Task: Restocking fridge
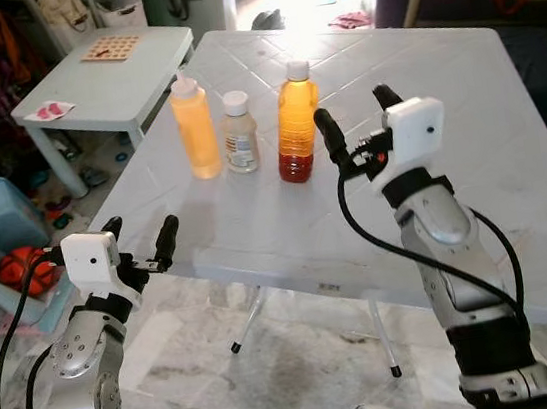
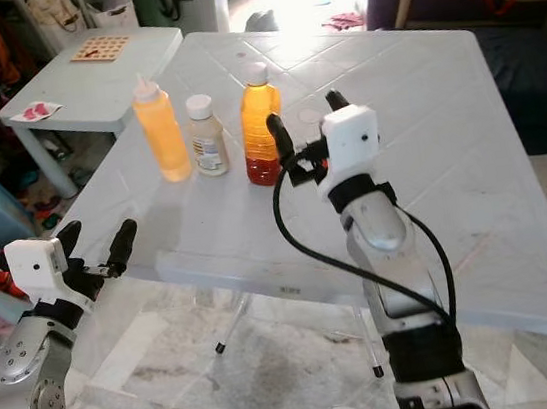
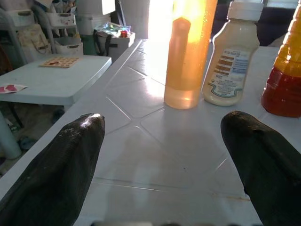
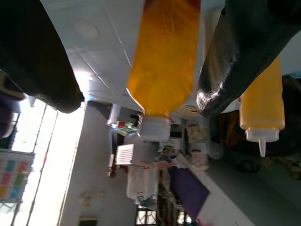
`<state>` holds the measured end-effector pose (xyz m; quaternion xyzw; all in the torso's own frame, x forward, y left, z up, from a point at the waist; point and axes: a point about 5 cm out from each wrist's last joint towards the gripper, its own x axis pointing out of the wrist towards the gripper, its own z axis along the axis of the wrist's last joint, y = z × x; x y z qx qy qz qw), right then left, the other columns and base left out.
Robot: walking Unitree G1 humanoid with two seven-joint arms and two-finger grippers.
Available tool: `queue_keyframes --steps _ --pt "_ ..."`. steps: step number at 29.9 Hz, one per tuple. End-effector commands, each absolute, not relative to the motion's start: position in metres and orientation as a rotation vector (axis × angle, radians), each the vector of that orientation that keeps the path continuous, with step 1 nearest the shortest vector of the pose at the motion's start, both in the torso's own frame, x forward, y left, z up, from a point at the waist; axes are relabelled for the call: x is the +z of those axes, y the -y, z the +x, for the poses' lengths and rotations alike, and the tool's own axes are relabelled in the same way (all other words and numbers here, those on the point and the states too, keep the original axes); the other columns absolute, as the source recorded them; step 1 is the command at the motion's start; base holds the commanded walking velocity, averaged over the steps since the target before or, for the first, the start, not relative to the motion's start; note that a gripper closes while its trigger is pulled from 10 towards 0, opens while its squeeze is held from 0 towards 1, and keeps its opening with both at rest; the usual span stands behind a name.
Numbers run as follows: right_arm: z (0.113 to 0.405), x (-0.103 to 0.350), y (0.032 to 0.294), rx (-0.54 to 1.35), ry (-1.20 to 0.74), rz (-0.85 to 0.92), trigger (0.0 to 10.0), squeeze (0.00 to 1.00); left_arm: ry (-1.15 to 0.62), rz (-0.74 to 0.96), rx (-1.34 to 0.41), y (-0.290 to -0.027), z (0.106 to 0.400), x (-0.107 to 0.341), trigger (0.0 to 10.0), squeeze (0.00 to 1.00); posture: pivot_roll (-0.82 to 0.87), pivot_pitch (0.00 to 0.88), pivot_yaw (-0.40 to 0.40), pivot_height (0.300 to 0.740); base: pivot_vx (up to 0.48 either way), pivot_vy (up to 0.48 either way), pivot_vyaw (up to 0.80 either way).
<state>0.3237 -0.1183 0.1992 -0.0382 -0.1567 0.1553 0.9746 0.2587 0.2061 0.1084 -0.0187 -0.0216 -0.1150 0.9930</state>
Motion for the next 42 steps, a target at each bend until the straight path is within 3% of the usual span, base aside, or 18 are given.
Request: queue_keyframes --steps 1,11,32,33,34,35,42 --pt "0.332 0.203 0.112 0.335 0.307 -0.081 10.0 0.00 0.028 -0.009 -0.253 -0.205 0.257 0.110 10.0 0.00 0.09 0.094 0.028 0.740 0.000 0.000 0.00" --pt "0.358 0.222 0.095 0.382 0.277 -0.087 10.0 0.00 0.015 0.019 -0.268 -0.208 0.250 0.112 10.0 0.00 0.13 0.119 0.017 0.740 0.000 0.000 0.00" --pt "0.367 0.250 0.091 0.423 0.337 -0.183 10.0 0.00 -0.005 0.037 -0.272 -0.210 0.252 0.114 10.0 0.00 0.12 0.117 0.030 0.740 0.000 0.000 0.00" --pt "0.369 0.252 0.090 0.427 0.332 -0.154 3.3 0.00 -0.008 0.037 -0.271 -0.210 0.252 0.114 10.0 0.00 0.12 0.114 0.031 0.740 0.000 0.000 0.00" --pt "0.369 0.253 0.089 0.428 0.330 -0.143 2.2 0.00 -0.009 0.038 -0.270 -0.211 0.252 0.114 10.0 0.00 0.12 0.114 0.031 0.740 0.000 0.000 0.00" --pt "0.370 0.255 0.089 0.433 0.330 -0.137 0.0 0.00 -0.010 0.037 -0.266 -0.211 0.252 0.113 10.0 0.00 0.12 0.112 0.029 0.740 0.000 0.000 0.00" --pt "0.378 0.262 0.089 0.435 0.289 -0.129 0.0 0.00 -0.026 0.039 -0.259 -0.213 0.252 0.109 10.0 0.00 0.11 0.109 0.019 0.740 0.000 0.000 0.00"
